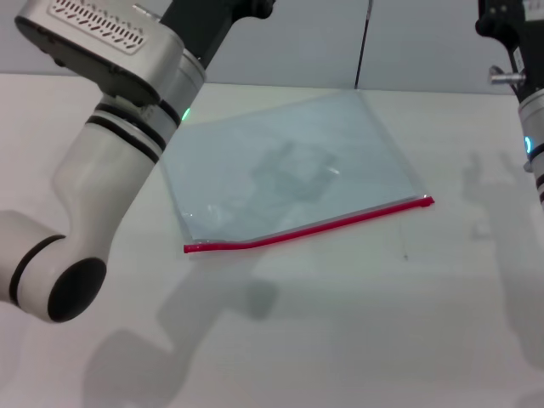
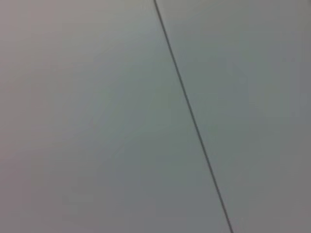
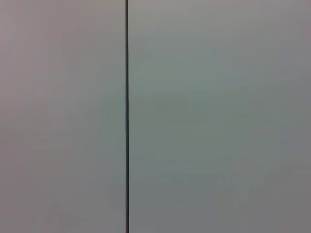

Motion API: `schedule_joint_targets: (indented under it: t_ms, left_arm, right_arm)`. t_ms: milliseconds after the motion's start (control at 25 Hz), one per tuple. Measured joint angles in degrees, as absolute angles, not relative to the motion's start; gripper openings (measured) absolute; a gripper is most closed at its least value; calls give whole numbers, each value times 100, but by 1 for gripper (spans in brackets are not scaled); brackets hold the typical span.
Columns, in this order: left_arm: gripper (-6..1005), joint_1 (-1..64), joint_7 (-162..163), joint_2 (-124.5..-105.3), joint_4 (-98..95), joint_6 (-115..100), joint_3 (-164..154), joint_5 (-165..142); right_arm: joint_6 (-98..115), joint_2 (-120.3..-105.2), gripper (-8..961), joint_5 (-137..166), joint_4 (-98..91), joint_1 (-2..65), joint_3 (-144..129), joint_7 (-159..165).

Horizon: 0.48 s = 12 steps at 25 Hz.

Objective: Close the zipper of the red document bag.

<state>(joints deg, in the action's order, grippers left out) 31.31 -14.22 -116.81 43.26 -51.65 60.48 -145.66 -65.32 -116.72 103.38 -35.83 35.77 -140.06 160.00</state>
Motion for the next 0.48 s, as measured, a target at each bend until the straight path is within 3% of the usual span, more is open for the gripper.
schedule_joint_targets:
  t_ms: [480]
  left_arm:
    - [712, 3558, -1363, -11695, 4248, -5427, 5829, -14513]
  right_arm:
    - [-6621, -11693, 433, 10335, -3628, 3787, -14039, 16137]
